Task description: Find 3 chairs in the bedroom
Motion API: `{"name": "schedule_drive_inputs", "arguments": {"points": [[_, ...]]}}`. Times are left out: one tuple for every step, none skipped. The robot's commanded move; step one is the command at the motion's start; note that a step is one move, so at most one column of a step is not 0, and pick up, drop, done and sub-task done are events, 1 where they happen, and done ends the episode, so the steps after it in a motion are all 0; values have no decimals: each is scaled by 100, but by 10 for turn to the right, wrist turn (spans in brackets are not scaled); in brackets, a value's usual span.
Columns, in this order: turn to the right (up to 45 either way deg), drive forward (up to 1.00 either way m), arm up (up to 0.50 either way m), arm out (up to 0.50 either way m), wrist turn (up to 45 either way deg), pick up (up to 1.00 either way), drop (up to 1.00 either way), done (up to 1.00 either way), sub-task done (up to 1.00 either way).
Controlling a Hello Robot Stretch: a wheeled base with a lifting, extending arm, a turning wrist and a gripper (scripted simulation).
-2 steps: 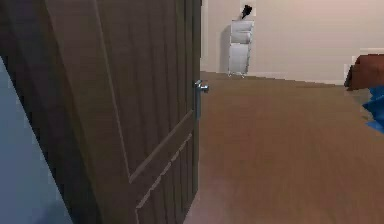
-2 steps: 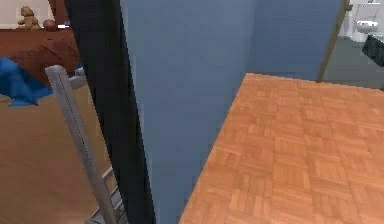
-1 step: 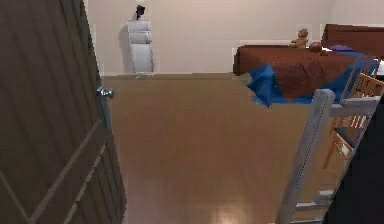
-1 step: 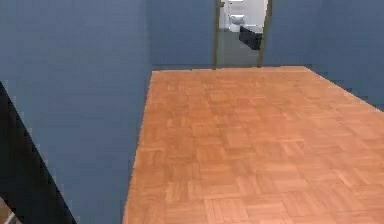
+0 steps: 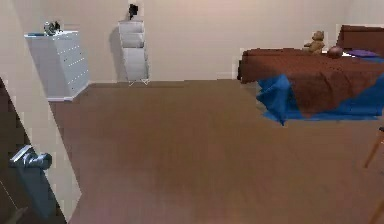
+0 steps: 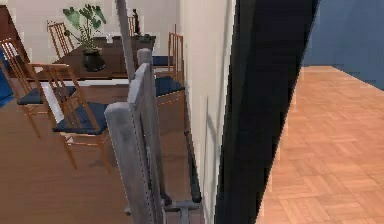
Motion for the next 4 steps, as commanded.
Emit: {"name": "schedule_drive_inputs", "arguments": {"points": [[180,0,0,0,0,0,0,0,0],[0,75,0,0,0,0,0,0,0],[450,0,0,0,0,0,0,0,0],[270,0,0,0,0,0,0,0,0]]}}
